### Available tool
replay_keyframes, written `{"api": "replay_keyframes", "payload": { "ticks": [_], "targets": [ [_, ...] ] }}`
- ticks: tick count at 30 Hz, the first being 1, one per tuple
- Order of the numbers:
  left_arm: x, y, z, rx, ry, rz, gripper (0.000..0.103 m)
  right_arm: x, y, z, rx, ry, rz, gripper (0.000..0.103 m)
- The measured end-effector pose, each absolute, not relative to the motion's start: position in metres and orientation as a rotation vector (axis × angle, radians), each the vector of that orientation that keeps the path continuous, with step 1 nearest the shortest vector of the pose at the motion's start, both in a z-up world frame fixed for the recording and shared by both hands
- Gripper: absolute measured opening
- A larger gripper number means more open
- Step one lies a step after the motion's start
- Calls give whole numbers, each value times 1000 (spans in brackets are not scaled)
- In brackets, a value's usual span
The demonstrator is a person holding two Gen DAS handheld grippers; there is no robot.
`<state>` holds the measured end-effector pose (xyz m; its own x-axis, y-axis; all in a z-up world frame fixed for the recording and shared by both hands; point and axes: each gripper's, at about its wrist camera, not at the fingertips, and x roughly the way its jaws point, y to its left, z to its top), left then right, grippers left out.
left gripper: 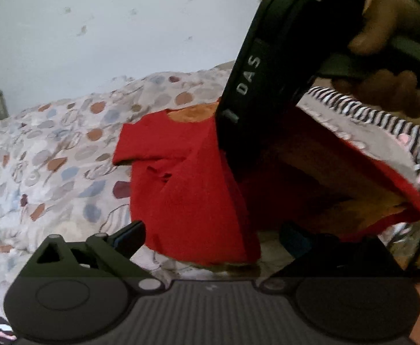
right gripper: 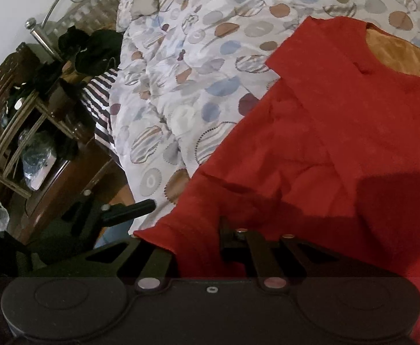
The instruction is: Fold small clothes
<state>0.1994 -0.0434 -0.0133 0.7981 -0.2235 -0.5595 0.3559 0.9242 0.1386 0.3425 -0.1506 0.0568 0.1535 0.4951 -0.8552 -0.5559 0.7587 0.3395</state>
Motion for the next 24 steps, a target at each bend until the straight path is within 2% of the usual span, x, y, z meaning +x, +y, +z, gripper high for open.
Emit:
{"api": "replay_keyframes", "payload": {
  "ticks": [3,5,10,12,14,16,17,20,24],
  "targets": [
    [203,-45,-13,236,572,-253,97,339,-149,57,-83,1188,763,8],
    [204,-44,-12,251,577,-235,90,337,-148,57,-91,1183,769,8],
    [199,-48,-17,331,565,-237,80,332,-145,60,-114,1162,780,8],
    [196,-51,-21,367,552,-228,73,332,-144,62,-108,1158,784,8],
    [194,-54,-25,398,547,-217,58,331,-144,63,-104,1151,787,8],
    [193,-53,-25,412,536,-203,39,331,-143,65,-102,1146,788,8],
    [192,-50,-24,414,525,-193,33,329,-144,66,-101,1143,789,8],
    [186,-37,-15,404,472,-184,23,324,-147,68,-105,1117,781,9],
    [185,-13,7,364,407,-195,17,313,-160,66,-61,1068,764,11]
  ]
}}
